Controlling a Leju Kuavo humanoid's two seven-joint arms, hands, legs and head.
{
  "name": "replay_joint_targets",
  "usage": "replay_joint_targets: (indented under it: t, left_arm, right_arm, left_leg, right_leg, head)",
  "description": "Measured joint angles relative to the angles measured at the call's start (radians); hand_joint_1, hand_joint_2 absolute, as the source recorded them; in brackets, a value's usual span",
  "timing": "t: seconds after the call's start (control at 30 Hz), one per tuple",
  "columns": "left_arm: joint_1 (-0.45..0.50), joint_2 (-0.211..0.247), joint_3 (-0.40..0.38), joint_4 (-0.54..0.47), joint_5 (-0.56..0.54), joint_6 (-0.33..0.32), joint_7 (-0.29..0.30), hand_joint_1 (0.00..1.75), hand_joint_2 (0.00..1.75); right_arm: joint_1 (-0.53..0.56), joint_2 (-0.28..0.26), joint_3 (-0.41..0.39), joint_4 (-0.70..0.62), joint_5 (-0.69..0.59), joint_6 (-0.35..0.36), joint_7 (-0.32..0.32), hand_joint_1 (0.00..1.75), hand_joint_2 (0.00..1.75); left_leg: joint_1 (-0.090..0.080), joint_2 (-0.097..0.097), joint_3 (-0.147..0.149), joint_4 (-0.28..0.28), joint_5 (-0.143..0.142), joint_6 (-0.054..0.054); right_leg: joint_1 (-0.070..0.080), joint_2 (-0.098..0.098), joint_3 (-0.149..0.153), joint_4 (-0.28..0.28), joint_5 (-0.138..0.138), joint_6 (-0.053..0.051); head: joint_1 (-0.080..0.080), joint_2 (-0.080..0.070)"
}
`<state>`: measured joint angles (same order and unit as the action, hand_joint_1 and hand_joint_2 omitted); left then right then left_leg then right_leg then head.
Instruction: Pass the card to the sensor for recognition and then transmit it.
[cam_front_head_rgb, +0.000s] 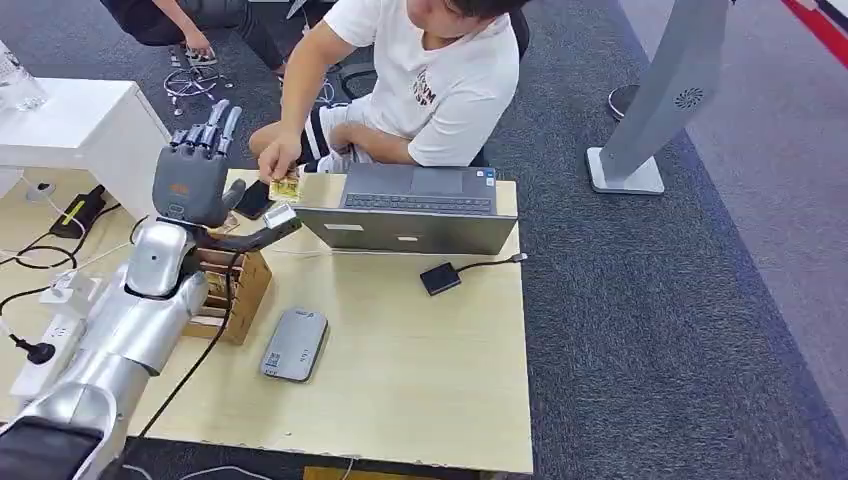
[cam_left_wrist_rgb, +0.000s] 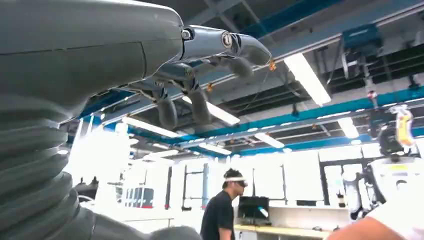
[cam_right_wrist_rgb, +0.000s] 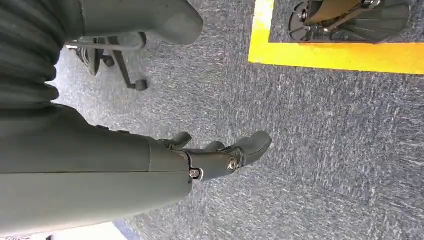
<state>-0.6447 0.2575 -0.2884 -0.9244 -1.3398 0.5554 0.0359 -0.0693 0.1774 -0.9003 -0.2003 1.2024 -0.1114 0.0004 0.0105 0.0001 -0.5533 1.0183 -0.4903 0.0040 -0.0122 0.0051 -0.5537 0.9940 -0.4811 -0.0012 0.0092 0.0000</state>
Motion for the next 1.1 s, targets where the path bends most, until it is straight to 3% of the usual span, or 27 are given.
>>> replay_joint_targets:
  t: [0.2,0.4,0.53,0.6,0.67,0.93,1.1]
  left_arm:
    - [0.216,0.007,-0.003,-0.243,-0.062,0.002,0.014,0.0,1.75]
    - [0.467,0.052,-0.004,-0.49,-0.072,-0.013,0.021,0.0,1.75]
    - [0.591,0.091,-0.003,-0.598,-0.042,-0.108,0.054,0.0,1.75]
    - [0.64,0.113,0.005,-0.632,-0.014,-0.212,0.078,0.0,1.75]
    - [0.666,0.129,0.024,-0.64,0.005,-0.271,0.088,0.0,1.75]
    - [0.705,0.157,0.071,-0.657,0.023,-0.306,0.088,0.0,1.75]
    - [0.721,0.17,0.093,-0.66,0.07,-0.388,0.097,0.0,1.75]
  right_arm:
    - [0.002,0.0,-0.016,0.0,-0.018,-0.01,0.01,0.0,1.75]
    - [0.008,0.002,-0.042,0.0,-0.039,-0.023,0.01,0.0,1.75]
    - [0.011,0.005,-0.058,0.0,-0.057,-0.034,0.01,0.0,1.75]
    - [0.013,0.006,-0.069,0.0,-0.059,-0.04,0.013,0.0,1.75]
    - [0.015,0.008,-0.076,0.0,-0.068,-0.04,0.014,0.0,1.75]
    - [0.015,0.011,-0.086,0.0,-0.068,-0.04,0.014,0.0,1.75]
    - [0.016,0.011,-0.094,-0.002,-0.068,-0.022,0.01,0.0,1.75]
  left_leg:
    - [0.0,0.001,-0.001,0.0,-0.001,0.0]
    - [0.0,0.002,-0.003,0.0,-0.002,0.0]
    - [0.0,0.002,-0.003,0.0,-0.002,0.0]
    - [0.0,0.002,-0.003,0.0,-0.002,0.0]
    - [0.0,0.001,-0.003,0.0,-0.001,0.0]
    - [0.0,0.001,-0.003,0.0,-0.001,-0.001]
    - [0.0,0.001,-0.003,0.0,-0.001,-0.001]
  right_leg:
    - [0.0,0.001,-0.001,0.0,-0.001,0.0]
    - [0.0,0.002,-0.004,0.0,-0.001,0.0]
    - [0.0,0.002,-0.004,0.0,-0.001,0.0]
    - [0.0,0.002,-0.004,0.0,-0.001,0.0]
    - [0.0,0.001,-0.004,0.0,-0.001,0.0]
    - [0.0,0.001,-0.003,0.0,-0.001,0.0]
    - [0.0,0.001,-0.003,0.0,-0.001,0.0]
  head:
    - [0.0,0.0]
    - [0.0,0.0]
    - [0.0,0.0]
    - [0.0,0.0]
    - [0.0,0.0]
    - [0.0,0.0]
    - [0.0,0.0]
